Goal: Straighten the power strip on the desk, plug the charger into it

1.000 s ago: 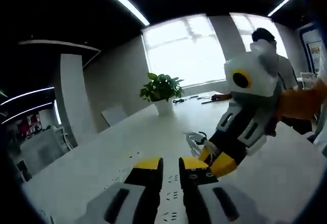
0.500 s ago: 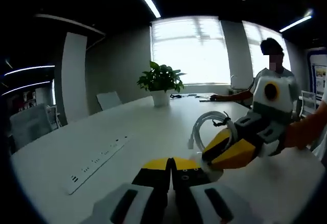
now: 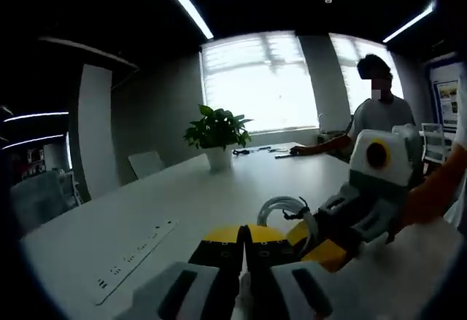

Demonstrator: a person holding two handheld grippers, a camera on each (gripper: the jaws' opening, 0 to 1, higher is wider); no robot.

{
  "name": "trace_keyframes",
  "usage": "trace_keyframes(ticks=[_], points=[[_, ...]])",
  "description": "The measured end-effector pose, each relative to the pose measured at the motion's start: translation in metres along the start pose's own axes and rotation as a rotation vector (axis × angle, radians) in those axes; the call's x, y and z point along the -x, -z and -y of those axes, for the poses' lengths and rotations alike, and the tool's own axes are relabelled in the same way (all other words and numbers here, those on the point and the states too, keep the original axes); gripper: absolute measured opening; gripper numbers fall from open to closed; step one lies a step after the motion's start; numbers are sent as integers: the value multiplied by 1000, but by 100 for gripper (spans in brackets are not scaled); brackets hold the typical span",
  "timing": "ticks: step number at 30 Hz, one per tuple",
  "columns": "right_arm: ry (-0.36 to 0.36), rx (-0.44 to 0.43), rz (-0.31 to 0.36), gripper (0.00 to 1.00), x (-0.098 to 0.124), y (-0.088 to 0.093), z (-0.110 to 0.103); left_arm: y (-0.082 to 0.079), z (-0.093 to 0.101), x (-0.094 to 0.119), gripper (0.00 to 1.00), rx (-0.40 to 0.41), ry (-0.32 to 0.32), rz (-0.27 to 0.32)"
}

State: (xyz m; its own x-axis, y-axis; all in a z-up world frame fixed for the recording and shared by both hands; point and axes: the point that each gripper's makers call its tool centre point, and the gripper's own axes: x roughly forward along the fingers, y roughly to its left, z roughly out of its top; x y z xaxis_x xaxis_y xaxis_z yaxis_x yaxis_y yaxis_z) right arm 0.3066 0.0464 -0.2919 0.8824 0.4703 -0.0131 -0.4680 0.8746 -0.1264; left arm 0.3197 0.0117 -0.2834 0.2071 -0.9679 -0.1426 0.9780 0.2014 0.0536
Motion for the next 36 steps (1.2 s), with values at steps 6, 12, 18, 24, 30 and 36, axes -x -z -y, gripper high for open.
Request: trace_keyframes(ticks=[6, 12, 18, 24, 30, 36], points=[[-3, -3, 8, 3, 0, 0, 0, 1, 2, 5, 4, 116, -10, 79], [-10, -7, 8, 3, 0, 0, 2, 10, -15, 4, 3, 146, -57, 86], [-11, -14, 11, 3, -1, 0, 1, 9, -34, 7, 2, 135, -55, 64], [-17, 9, 30, 3, -1, 1, 1, 7, -27, 9, 1, 106, -69, 77], [-25, 3, 71, 2, 0, 1, 2, 6, -27, 7, 1, 77, -74, 71], [-16, 14, 111, 3, -2, -1, -1, 6, -28, 9, 1, 60, -90, 71]])
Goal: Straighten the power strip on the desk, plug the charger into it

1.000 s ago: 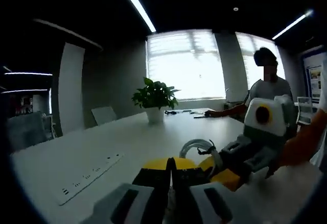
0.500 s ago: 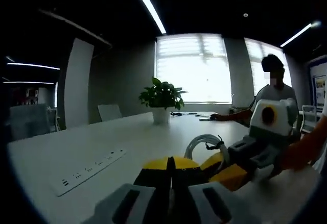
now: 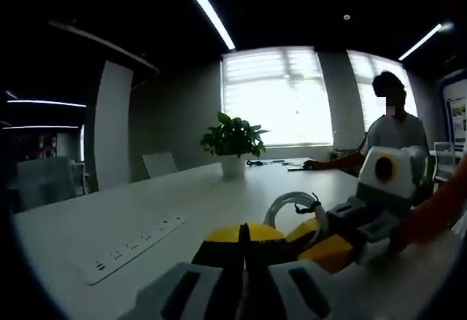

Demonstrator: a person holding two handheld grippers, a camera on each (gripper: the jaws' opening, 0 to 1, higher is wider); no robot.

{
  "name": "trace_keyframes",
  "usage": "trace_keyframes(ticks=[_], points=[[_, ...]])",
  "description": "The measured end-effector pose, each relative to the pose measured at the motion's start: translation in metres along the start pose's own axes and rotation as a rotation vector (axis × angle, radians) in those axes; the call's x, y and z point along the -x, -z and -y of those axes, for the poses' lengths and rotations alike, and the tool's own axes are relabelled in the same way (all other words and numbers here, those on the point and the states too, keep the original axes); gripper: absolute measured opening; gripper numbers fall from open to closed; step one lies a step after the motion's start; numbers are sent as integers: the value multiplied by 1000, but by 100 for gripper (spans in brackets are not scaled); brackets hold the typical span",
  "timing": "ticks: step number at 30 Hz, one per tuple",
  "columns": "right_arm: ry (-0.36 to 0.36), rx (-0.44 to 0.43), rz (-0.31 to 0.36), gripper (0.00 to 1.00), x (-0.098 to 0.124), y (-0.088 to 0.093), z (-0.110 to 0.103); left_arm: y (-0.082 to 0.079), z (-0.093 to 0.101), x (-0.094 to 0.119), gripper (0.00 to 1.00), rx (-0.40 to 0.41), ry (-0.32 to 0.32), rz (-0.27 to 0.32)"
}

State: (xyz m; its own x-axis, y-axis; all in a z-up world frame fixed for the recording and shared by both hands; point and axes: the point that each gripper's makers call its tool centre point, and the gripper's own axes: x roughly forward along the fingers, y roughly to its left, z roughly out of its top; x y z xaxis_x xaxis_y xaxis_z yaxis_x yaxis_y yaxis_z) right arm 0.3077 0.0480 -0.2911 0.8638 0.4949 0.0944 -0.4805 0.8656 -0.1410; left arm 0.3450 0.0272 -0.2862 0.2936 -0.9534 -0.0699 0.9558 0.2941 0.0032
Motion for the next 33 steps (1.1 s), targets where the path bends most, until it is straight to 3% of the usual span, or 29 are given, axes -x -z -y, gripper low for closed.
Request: trace_keyframes(ticks=[4, 8, 11, 13, 14, 18, 20, 22, 23, 25, 27, 33], points=[[-2, -9, 15, 3, -1, 0, 1, 0, 3, 1, 1, 28, -5, 22], [-6, -98, 26, 3, -3, 0, 2, -1, 2, 2, 2, 65, -1, 62], [-6, -82, 25, 4, -2, -1, 1, -1, 7, 1, 2, -1, -7, 30], [7, -20, 34, 5, -3, -3, 2, -1, 10, 1, 3, -9, -10, 35], [14, -15, 31, 5, -3, -3, 0, -1, 11, 1, 3, 28, -12, 45], [43, 35, 19, 6, -5, -3, 2, 0, 16, 8, 4, 12, 0, 45], [65, 33, 18, 13, -6, -3, 6, 0, 13, 10, 4, -24, -11, 54], [95, -7, 43, 30, -6, -7, 13, 2, 1, 10, 4, -67, -45, 31], [118, -9, 31, 29, -5, -7, 17, 5, 0, 9, 4, -70, -54, 22], [96, 1, 42, 18, -4, -10, 14, 7, -7, 7, 4, -42, -53, 29], [106, 31, 32, 17, -3, -9, 13, 7, -7, 8, 4, -30, -60, 33], [80, 67, -27, 12, -4, -12, 8, -11, -7, 20, 6, -55, -66, 70]])
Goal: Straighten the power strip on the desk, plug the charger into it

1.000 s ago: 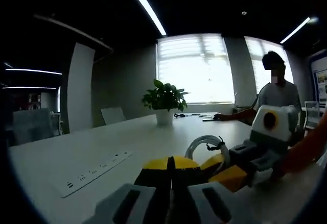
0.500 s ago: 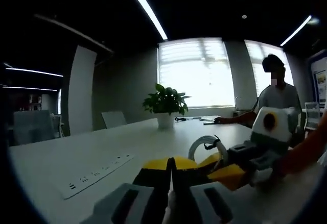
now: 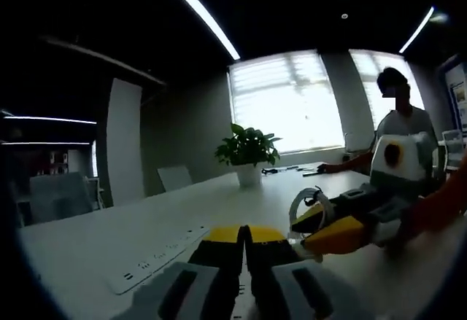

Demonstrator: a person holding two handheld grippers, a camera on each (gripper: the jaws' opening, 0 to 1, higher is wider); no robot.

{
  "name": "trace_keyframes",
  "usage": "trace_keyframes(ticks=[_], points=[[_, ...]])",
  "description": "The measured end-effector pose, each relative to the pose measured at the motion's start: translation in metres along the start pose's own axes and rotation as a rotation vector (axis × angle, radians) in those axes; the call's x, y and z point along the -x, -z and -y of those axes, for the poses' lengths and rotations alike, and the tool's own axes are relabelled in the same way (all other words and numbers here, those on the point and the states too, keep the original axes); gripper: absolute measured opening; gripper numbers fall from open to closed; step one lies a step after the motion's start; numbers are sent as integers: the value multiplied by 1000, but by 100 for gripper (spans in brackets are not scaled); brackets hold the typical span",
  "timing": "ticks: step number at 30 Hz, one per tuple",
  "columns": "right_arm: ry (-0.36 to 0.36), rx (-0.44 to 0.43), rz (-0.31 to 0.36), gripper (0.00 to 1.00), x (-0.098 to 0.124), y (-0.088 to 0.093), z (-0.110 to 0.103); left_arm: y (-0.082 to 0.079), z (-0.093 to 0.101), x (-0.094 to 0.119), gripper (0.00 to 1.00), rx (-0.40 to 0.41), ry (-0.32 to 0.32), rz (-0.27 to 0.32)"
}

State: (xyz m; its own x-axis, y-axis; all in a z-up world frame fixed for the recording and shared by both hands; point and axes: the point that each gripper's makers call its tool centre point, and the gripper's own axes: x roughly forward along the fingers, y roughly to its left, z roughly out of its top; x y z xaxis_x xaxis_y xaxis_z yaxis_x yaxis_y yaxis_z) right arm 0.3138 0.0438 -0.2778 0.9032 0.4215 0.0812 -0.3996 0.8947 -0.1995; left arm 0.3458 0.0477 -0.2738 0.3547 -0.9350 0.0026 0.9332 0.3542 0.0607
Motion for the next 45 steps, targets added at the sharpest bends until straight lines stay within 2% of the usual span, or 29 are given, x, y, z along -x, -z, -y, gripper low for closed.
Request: trace_keyframes(ticks=[3, 5, 6, 8, 10, 13, 16, 19, 21, 23, 25, 28, 32, 36, 39, 42, 45], points=[[-7, 18, -6, 13, 0, 2, 0, -13, -8, 9, 19, 0, 0, 24], [-24, -59, 1, 14, -1, 5, -4, -18, -10, 13, 24, -1, -11, 36], [-26, -67, 5, 16, -1, 6, -5, -20, -12, 14, 26, 5, -17, 43], [-21, -40, -9, 20, 1, 7, -6, -24, -15, 20, 30, 3, -35, 61], [-15, -30, 3, 23, 5, 2, -6, -29, -21, 25, 33, 9, -61, 69], [5, -39, 7, 24, 12, 0, -2, -35, -29, 35, 33, -2, -117, 64], [22, -32, -1, 25, 20, 2, -2, -34, -24, 47, 33, -32, -145, 38], [54, -42, -28, 29, 27, 7, 4, -26, -22, 63, 33, -79, -175, -37], [62, -79, -31, 32, 30, 9, 10, -26, -19, 77, 33, -121, -199, -85], [70, -103, -43, 33, 31, 12, 13, -31, -11, 92, 33, -131, -211, -97], [69, -106, -41, 32, 30, 13, 12, -39, -8, 106, 33, -111, -242, -63], [57, -97, -58, 32, 30, 15, 6, -40, 0, 123, 32, -84, -270, -37], [51, -96, -66, 33, 31, 15, 4, -26, 14, 139, 32, -84, -281, -59], [37, -112, -72, 33, 34, 11, 4, -12, 18, 147, 33, -65, -288, -80], [6, -111, -90, 33, 42, 14, 1, -1, 19, 147, 34, -41, -283, -90], [-7, -96, -93, 33, 39, 18, 2, 5, 21, 146, 34, -25, -289, -91], [-39, -82, -123, 33, 39, 18, -7, 9, 27, 146, 35, -7, -290, -90]])
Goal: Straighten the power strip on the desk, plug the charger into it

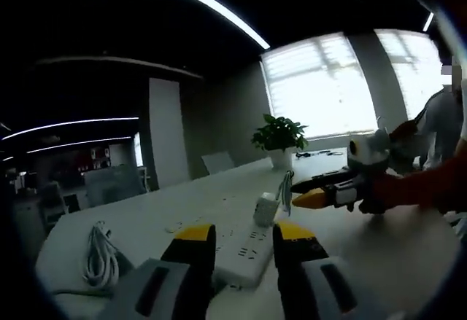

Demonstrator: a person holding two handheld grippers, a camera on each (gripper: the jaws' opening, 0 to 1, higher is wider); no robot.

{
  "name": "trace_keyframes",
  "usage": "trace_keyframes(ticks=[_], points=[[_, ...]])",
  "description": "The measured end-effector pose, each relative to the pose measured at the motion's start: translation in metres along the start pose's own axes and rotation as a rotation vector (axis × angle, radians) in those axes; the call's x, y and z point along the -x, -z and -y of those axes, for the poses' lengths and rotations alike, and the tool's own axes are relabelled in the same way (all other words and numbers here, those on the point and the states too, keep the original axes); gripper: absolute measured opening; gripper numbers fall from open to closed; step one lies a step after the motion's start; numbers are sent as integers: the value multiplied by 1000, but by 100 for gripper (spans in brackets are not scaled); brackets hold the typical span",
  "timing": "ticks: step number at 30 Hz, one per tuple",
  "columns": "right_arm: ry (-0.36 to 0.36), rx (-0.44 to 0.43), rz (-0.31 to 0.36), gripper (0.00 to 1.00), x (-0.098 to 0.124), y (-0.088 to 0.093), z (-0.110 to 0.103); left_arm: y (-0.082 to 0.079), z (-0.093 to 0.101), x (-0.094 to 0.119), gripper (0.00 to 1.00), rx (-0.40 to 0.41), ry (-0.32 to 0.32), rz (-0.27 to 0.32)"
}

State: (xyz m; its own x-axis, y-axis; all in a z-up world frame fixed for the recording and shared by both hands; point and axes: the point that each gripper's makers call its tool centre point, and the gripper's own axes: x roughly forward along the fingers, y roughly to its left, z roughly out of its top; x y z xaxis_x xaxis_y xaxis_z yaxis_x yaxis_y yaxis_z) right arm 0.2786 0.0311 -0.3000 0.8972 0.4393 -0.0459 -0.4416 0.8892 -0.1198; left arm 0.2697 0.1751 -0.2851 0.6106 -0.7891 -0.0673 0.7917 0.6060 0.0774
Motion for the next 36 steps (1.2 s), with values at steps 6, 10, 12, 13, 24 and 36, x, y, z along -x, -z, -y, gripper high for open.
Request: trace_keyframes(ticks=[6, 10, 12, 13, 24, 36], points=[[-28, 34, 33, 32, 13, -6, -7, 0, 1, 14, 35, 14, -28, 14], [-12, 39, 60, 32, 15, -2, -1, 2, 2, 17, 35, 43, -40, 41], [0, 31, 81, 30, 14, 2, 0, 6, 5, 16, 35, 25, -38, 41], [1, -25, 56, 30, 12, 2, -1, 8, 6, 15, 35, 15, -33, 38], [-29, -21, 121, 31, 17, -9, -1, 16, 18, 18, 37, -84, -46, -8], [-81, 3, 105, 32, 36, -8, 6, 37, 17, 26, 38, -101, -85, -49]])
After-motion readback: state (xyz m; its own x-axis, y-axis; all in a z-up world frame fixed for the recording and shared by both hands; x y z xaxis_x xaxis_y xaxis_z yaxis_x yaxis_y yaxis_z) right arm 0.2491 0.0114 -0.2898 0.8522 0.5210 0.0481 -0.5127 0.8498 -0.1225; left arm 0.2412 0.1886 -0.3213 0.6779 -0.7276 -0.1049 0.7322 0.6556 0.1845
